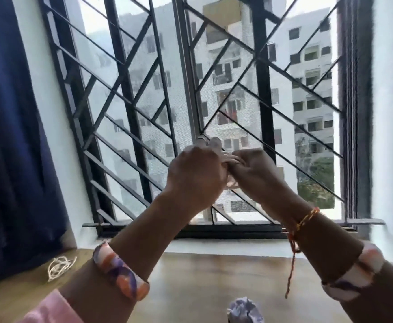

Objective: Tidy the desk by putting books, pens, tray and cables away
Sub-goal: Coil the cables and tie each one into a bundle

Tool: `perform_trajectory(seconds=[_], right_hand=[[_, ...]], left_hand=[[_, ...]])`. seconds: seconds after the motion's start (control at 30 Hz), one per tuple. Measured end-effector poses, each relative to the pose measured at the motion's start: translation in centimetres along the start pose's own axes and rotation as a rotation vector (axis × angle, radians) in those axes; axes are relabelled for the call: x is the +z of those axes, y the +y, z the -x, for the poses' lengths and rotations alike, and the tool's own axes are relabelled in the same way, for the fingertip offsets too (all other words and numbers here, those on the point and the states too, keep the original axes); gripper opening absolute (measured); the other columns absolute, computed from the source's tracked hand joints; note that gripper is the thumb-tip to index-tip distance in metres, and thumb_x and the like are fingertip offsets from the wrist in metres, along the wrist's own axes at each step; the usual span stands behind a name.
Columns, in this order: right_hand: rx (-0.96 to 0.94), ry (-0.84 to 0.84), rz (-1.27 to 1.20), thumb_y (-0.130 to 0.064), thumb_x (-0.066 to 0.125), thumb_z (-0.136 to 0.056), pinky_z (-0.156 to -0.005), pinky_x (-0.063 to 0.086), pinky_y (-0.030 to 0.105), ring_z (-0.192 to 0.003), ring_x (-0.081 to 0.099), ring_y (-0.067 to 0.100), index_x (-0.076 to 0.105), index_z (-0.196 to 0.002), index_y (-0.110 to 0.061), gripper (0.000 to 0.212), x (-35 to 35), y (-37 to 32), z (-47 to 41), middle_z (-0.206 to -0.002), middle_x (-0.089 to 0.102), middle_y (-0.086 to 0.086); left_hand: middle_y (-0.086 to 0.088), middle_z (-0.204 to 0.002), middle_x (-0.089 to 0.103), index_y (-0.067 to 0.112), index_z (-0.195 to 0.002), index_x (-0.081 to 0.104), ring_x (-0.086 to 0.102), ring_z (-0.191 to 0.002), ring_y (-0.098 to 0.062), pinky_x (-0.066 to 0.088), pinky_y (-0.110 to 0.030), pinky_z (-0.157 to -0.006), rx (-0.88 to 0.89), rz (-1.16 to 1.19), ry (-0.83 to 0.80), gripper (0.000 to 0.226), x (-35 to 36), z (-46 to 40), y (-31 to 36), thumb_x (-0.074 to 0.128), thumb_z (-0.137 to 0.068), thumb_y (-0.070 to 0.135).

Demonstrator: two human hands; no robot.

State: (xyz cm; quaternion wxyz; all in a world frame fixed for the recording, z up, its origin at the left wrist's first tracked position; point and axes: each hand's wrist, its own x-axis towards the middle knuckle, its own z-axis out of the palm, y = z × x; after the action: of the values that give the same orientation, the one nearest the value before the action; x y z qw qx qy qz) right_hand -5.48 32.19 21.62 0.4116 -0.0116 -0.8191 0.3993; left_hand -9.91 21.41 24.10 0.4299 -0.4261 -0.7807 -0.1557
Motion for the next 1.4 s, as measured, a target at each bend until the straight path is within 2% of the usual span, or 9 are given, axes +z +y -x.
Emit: perform_trajectory(seconds=[0.1,0.3,0.57,0.7,0.83,0.9,1.03,1.23,1.4], right_hand=[[0.113,-0.11,-0.14,-0.011,0.053,-0.09,-0.056,0.041,0.039,-0.061,0.047,0.023,0.062,-0.073,0.009,0.028,-2.1,2.5,0.5,-0.067,0.058,0.02],[0.269,-0.294,-0.213,-0.026,0.063,-0.083,-0.065,0.031,0.034,-0.076,0.043,0.019,0.061,-0.087,0.015,0.04,-5.1,4.1,2.2,-0.078,0.053,0.014],[0.34,-0.329,-0.081,-0.031,0.059,-0.084,-0.059,0.032,0.028,-0.076,0.045,0.022,0.065,-0.088,0.01,0.041,-7.7,1.4,3.9,-0.089,0.061,0.027],[0.378,-0.446,-0.043,-0.026,0.054,-0.089,-0.067,0.041,0.031,-0.076,0.053,0.014,0.062,-0.08,-0.006,0.024,-7.0,-1.3,5.6,-0.087,0.063,0.009],[0.391,-0.451,-0.087,-0.024,0.054,-0.09,-0.072,0.042,0.034,-0.079,0.053,0.017,0.058,-0.074,-0.008,0.023,-4.1,-4.3,8.6,-0.084,0.061,0.01],[0.409,-0.466,-0.138,-0.021,0.054,-0.09,-0.074,0.045,0.036,-0.075,0.055,0.017,0.057,-0.07,-0.009,0.023,-2.1,-6.0,10.2,-0.079,0.061,0.008],[0.452,-0.56,-0.272,-0.02,0.052,-0.091,-0.081,0.051,0.04,-0.079,0.061,0.016,0.064,-0.086,-0.006,0.019,0.4,-9.5,13.9,-0.082,0.066,0.005],[0.289,-0.643,-0.242,-0.026,0.064,-0.083,-0.067,0.048,0.033,-0.073,0.058,0.017,0.064,-0.094,0.006,0.034,-0.3,-14.3,20.0,-0.085,0.065,0.015],[-0.114,-0.412,-0.089,-0.011,0.083,-0.06,-0.074,0.056,0.029,-0.081,0.066,0.011,0.067,-0.097,-0.027,0.044,-0.5,-18.0,23.3,-0.088,0.07,0.001]], left_hand=[[-0.006,-0.076,0.055,0.009,-0.086,0.054,0.054,-0.069,-0.019,0.042,-0.026,-0.059,0.001,0.26,-0.15,0.015,2.5,-0.6,1.3,0.05,-0.091,0.022],[-0.004,-0.061,0.057,0.0,-0.072,0.064,0.049,-0.056,-0.009,0.038,-0.019,-0.051,-0.367,0.751,-0.513,0.028,4.0,-0.5,2.2,0.067,-0.081,0.026],[-0.018,-0.075,0.065,-0.008,-0.09,0.065,0.06,-0.064,-0.013,0.046,-0.018,-0.059,-0.426,1.119,-0.39,0.037,2.8,1.7,3.9,0.072,-0.072,0.024],[0.003,-0.06,0.059,0.012,-0.072,0.064,0.05,-0.058,-0.004,0.039,-0.016,-0.055,-0.301,0.976,-0.289,0.016,0.3,4.8,3.8,0.064,-0.084,0.024],[0.006,-0.061,0.057,0.012,-0.084,0.066,0.048,-0.053,-0.004,0.039,-0.024,-0.053,-0.341,0.775,-0.238,0.046,-2.2,9.2,2.2,0.052,-0.075,0.055],[0.007,-0.059,0.055,0.011,-0.087,0.064,0.046,-0.049,0.0,0.037,-0.023,-0.051,-0.387,0.754,-0.181,0.041,-4.1,11.9,1.6,0.052,-0.079,0.05],[0.01,-0.068,0.06,0.022,-0.089,0.068,0.045,-0.06,-0.001,0.034,-0.013,-0.05,-0.583,1.115,-0.293,0.019,-9.5,16.8,1.1,0.058,-0.083,0.038],[0.003,-0.071,0.058,0.024,-0.079,0.075,0.044,-0.059,-0.006,0.026,-0.019,-0.05,-0.796,1.476,-0.416,0.033,-15.8,22.5,1.4,0.054,-0.078,0.049],[0.006,-0.055,0.05,0.02,-0.064,0.065,0.043,-0.042,-0.007,0.03,-0.016,-0.039,-0.959,1.632,-0.439,0.031,-19.8,25.8,2.7,0.058,-0.074,0.047]])
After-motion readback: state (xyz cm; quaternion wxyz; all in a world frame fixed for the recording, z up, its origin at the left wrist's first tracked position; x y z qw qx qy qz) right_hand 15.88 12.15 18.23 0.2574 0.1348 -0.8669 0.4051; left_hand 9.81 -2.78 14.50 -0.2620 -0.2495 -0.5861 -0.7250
